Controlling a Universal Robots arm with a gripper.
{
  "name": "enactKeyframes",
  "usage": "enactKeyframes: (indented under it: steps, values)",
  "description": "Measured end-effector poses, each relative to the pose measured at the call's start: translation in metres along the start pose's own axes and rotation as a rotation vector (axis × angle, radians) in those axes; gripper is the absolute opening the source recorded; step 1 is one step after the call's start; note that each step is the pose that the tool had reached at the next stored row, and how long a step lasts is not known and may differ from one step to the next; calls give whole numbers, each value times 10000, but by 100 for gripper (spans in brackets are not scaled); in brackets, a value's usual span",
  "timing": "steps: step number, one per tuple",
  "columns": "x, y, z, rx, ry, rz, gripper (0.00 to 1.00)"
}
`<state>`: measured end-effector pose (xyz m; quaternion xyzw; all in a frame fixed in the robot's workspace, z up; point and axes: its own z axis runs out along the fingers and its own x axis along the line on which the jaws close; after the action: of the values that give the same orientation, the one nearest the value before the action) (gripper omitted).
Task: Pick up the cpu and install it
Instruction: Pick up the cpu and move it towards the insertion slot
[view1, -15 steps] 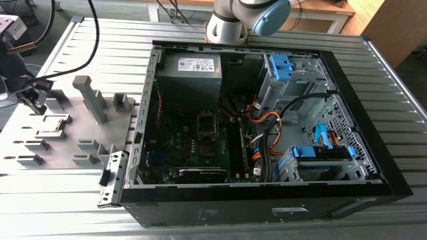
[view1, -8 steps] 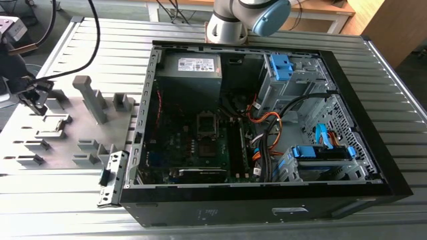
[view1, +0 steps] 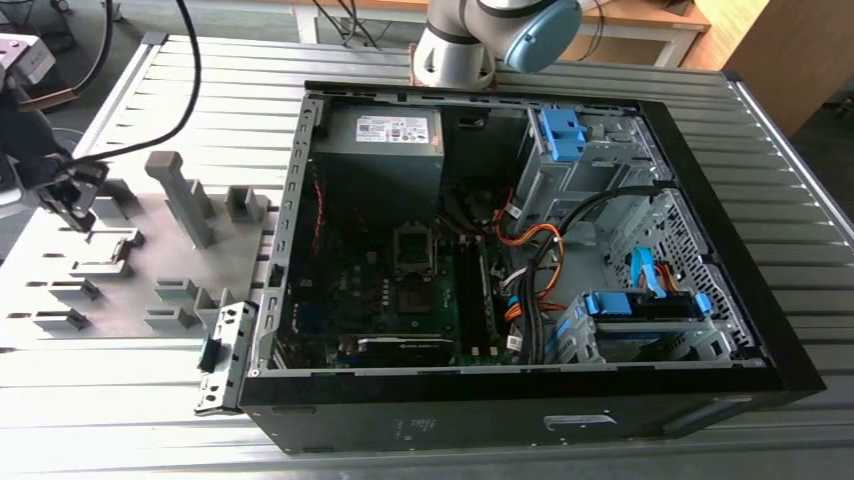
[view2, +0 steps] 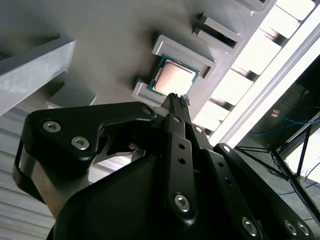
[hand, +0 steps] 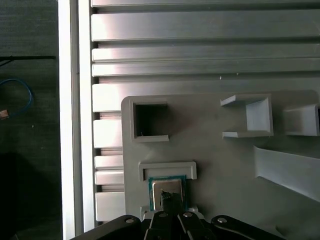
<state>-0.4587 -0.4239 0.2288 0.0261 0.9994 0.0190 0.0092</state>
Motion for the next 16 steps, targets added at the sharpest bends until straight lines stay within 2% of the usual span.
enactKeyframes:
  steps: [7,16]
  values:
    - [1,-13,59,34,30,-192,11]
    - [-14,-57,136,39,75,-225,11]
